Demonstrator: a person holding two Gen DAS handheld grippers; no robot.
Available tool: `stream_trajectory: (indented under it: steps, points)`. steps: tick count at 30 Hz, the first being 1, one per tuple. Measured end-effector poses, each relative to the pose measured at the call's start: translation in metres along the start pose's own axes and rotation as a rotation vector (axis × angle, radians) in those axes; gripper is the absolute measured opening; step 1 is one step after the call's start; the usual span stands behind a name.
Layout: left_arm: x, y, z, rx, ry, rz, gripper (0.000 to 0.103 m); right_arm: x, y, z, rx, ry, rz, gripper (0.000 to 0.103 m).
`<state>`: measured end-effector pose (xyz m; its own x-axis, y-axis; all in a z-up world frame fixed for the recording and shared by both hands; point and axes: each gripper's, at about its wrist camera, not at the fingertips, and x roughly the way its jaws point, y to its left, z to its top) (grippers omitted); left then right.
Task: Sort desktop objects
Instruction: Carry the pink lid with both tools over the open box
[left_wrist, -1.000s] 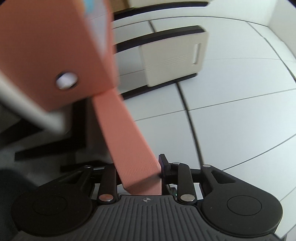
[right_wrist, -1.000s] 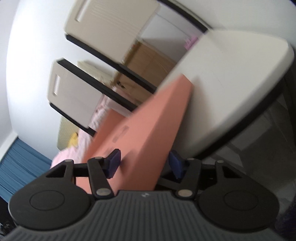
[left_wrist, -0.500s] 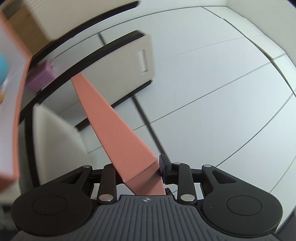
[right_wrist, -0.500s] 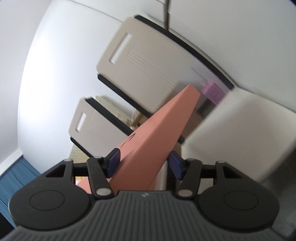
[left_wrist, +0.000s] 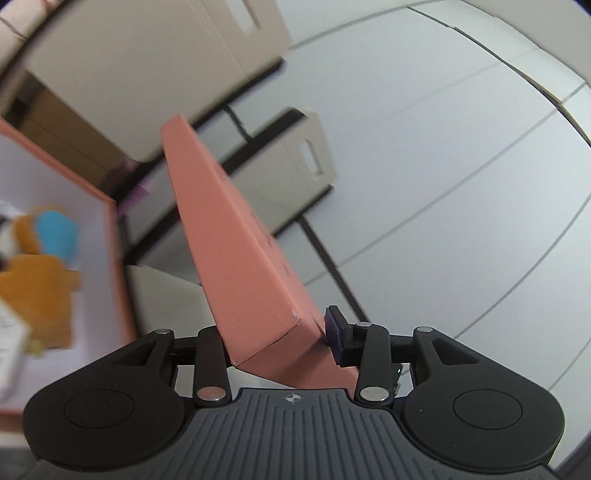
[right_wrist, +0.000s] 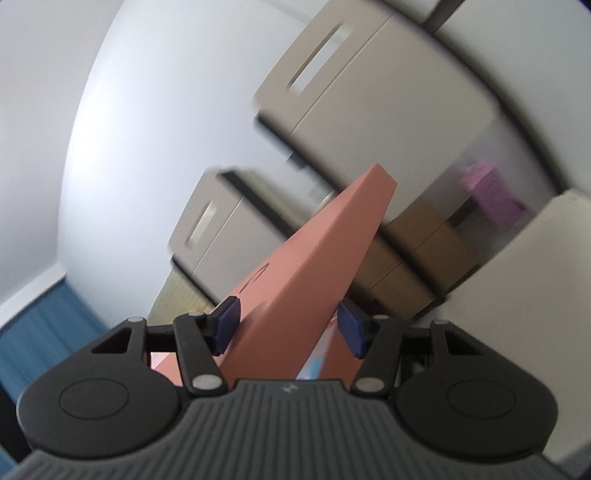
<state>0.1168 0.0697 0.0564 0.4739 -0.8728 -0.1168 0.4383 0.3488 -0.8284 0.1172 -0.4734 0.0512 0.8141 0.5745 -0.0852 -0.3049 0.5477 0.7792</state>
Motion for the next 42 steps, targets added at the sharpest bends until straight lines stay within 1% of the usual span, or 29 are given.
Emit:
stream_trajectory:
  steps: [5,8,12,14,16,17,18,19,20,22,23,27,30,31,32,33,34,35,39,42]
  points:
    - [-0.058,0.033,0.007,-0.034,-0.061,0.065,0.043,0.07,0.017,-0.037,-0.026,0.097,0.045,0.059]
    - [-0.079,0.058,0.015,-0.06,-0.092,0.077,0.043,0.106,0.023,-0.06,-0.034,0.139,0.052,0.059]
    - [-0.101,0.094,0.017,-0.135,-0.104,0.081,0.043,0.142,0.025,-0.084,-0.033,0.15,0.038,0.059]
    - [-0.104,0.103,0.019,-0.157,-0.099,0.092,0.043,0.153,0.023,-0.094,-0.034,0.141,0.032,0.059]
    - [-0.1,0.105,0.021,-0.153,-0.091,0.112,0.043,0.161,0.018,-0.103,-0.039,0.134,0.028,0.059]
    - [-0.098,0.103,0.022,-0.139,-0.083,0.142,0.043,0.163,0.017,-0.106,-0.059,0.129,0.02,0.057]
    - [-0.096,0.101,0.022,-0.122,-0.075,0.174,0.046,0.163,0.018,-0.109,-0.102,0.121,0.003,0.047]
    - [-0.095,0.103,0.021,-0.118,-0.066,0.197,0.047,0.163,0.018,-0.111,-0.129,0.107,-0.002,0.029]
    - [-0.095,0.105,0.019,-0.117,-0.058,0.217,0.045,0.164,0.019,-0.111,-0.139,0.087,0.008,0.026]
    - [-0.093,0.108,0.018,-0.119,-0.045,0.276,0.045,0.166,0.017,-0.112,-0.127,0.053,0.044,0.026]
    - [-0.093,0.109,0.018,-0.122,-0.042,0.307,0.044,0.168,0.015,-0.114,-0.122,0.051,0.05,0.026]
    - [-0.094,0.115,0.02,-0.162,-0.046,0.328,0.045,0.185,0.008,-0.129,-0.139,0.112,-0.016,0.026]
    - [-0.094,0.117,0.021,-0.17,-0.045,0.343,0.047,0.187,0.006,-0.139,-0.156,0.089,-0.059,0.027]
    - [-0.093,0.116,0.021,-0.165,-0.044,0.348,0.047,0.184,0.007,-0.14,-0.151,0.075,-0.073,0.028]
    - [-0.092,0.114,0.022,-0.15,-0.044,0.355,0.048,0.18,0.009,-0.142,-0.157,0.061,-0.089,0.036]
    - [-0.09,0.11,0.022,-0.13,-0.04,0.368,0.05,0.176,0.012,-0.145,-0.177,0.044,-0.108,0.041]
    - [-0.087,0.106,0.022,-0.108,-0.037,0.387,0.051,0.171,0.014,-0.149,-0.197,0.026,-0.131,0.05]
    - [-0.085,0.101,0.022,-0.086,-0.031,0.408,0.054,0.166,0.016,-0.154,-0.206,0.01,-0.149,0.053]
    - [-0.076,0.079,0.02,0.001,-0.01,0.488,0.062,0.151,0.018,-0.173,-0.161,-0.017,-0.177,0.056]
    - [-0.07,0.053,0.013,0.122,-0.025,0.542,0.066,0.143,0.019,-0.189,-0.132,-0.023,-0.193,0.057]
